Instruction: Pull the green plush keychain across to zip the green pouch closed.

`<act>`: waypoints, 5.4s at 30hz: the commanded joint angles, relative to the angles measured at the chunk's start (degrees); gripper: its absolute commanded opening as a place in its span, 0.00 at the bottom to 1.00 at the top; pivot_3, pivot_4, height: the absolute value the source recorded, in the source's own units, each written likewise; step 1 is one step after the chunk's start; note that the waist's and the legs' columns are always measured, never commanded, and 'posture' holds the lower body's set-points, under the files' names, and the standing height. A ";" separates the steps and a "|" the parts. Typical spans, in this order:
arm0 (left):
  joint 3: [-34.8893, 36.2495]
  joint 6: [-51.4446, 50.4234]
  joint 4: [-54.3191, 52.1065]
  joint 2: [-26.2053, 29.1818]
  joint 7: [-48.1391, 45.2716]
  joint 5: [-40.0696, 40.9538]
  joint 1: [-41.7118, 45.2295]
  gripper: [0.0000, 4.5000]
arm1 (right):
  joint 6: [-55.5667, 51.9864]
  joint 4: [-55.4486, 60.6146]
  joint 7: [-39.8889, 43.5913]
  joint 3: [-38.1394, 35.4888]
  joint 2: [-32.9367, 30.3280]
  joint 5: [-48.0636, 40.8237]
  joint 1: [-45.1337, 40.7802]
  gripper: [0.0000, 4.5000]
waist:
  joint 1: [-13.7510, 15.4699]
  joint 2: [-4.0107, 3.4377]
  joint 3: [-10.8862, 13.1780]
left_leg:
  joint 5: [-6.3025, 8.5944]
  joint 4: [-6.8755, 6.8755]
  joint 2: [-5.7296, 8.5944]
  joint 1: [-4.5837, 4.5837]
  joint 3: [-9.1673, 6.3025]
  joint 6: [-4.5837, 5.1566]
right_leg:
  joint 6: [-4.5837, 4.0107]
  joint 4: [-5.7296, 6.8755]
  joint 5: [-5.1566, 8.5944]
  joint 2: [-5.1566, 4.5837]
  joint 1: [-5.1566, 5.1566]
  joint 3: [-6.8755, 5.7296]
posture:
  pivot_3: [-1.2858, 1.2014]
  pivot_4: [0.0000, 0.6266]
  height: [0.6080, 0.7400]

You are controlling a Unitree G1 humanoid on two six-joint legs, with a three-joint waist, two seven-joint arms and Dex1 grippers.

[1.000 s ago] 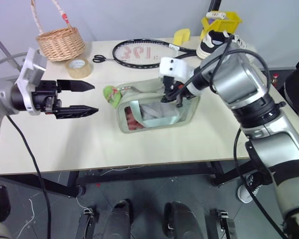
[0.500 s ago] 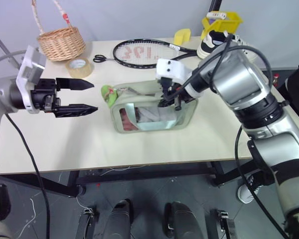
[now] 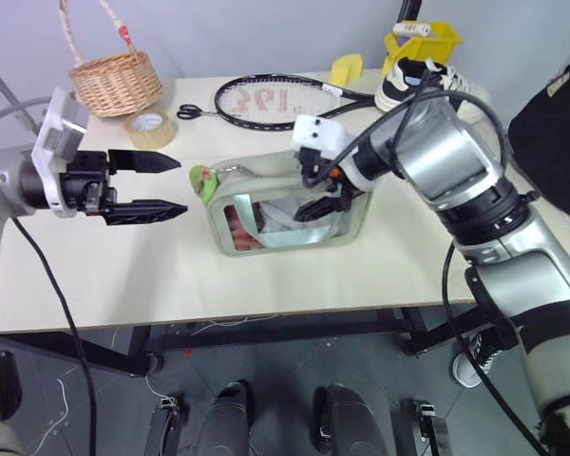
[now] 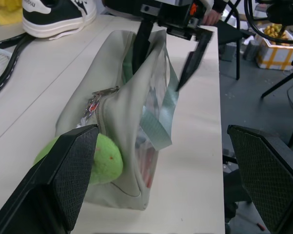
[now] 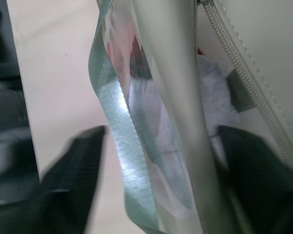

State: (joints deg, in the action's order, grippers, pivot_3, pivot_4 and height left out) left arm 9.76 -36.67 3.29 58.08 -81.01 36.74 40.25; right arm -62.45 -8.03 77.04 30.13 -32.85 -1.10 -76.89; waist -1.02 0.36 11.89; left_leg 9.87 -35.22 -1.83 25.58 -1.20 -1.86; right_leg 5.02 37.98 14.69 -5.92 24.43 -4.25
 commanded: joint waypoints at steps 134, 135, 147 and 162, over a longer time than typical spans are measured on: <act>-10.89 7.62 8.37 -14.10 7.75 -15.79 8.12 0.00 | 16.85 -6.08 -15.36 -10.81 2.59 -6.89 0.16 0.81 | 0.42 0.06 -0.04 | 0.01 -0.27 -0.04 -0.09 0.60 0.02 | 0.04 0.09 -0.05 0.04 0.09 0.68 | 0.52 0.24 0.98; -10.82 7.63 8.25 -14.07 7.81 -15.80 8.03 0.00 | 17.54 -6.39 -15.39 -10.21 2.71 -6.14 0.16 0.81 | 0.38 0.07 -0.04 | 0.01 -0.27 -0.04 -0.10 0.61 0.02 | 0.04 0.08 -0.05 0.04 0.09 0.68 | 0.52 0.24 0.98; -10.29 7.16 7.97 -13.73 8.24 -15.70 7.63 0.00 | 16.24 -6.30 -14.39 -11.16 2.56 -6.05 0.08 0.03 | 0.27 0.06 -0.04 | 0.01 -0.26 -0.04 -0.14 0.61 0.03 | 0.04 0.12 -0.05 0.04 0.09 0.68 | 0.52 0.24 0.98; -8.08 5.42 7.74 -12.20 11.00 -14.31 5.02 0.00 | 23.07 -11.99 -20.61 -17.51 -28.24 4.93 12.02 0.03 | -0.11 0.05 -0.03 | 0.03 -0.17 -0.05 -0.22 0.70 0.06 | 0.04 0.04 -0.05 0.05 0.12 0.79 | 0.52 0.24 0.98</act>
State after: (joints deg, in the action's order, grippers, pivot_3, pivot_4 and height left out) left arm -0.58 -30.85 11.24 44.03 -70.72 22.58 46.15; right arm -41.84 -17.53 60.29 14.55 -56.18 -1.68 -65.29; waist -1.13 0.41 11.86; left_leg 9.90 -35.34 -1.88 25.36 -0.49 -1.80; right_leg 5.06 38.02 14.64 -5.86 24.57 -3.43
